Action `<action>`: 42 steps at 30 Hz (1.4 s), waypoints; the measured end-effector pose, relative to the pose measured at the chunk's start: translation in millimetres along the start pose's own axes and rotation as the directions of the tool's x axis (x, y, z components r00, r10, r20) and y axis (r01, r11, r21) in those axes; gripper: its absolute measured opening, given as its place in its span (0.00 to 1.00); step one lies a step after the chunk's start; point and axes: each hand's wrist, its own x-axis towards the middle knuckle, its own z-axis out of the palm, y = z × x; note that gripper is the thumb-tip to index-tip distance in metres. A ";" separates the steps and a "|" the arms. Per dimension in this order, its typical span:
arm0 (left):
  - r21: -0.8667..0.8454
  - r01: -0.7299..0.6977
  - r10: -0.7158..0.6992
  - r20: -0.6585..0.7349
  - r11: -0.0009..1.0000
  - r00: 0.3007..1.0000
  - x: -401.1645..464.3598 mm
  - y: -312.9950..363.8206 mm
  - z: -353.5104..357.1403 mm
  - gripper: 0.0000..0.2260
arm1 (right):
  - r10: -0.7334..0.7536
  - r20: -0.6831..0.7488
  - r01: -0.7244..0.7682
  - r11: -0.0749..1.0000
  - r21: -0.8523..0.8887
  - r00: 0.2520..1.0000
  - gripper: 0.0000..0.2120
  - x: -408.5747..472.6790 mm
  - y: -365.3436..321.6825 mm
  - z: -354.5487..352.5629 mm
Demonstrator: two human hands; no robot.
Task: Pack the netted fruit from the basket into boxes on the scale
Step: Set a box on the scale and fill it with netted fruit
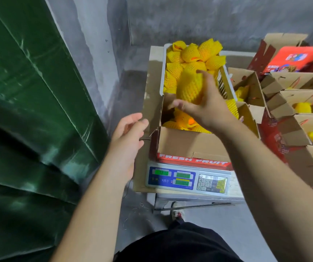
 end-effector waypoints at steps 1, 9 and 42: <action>0.011 0.007 -0.007 0.001 1.000 1.000 -0.2 0.7 -0.6 0.06 | 0.096 0.184 -0.077 0.991 -0.112 0.978 0.51 7.1 3.4 -4.2; 0.135 -0.021 0.012 0.067 0.991 0.998 -5.6 2.0 -4.7 0.07 | -0.015 0.066 0.028 0.981 -0.194 0.998 0.23 -27.4 21.8 -3.2; 0.275 -0.121 0.077 0.165 0.954 0.983 -13.7 -15.7 5.1 0.09 | -0.071 0.049 0.071 0.997 0.017 0.996 0.15 -68.2 33.8 8.8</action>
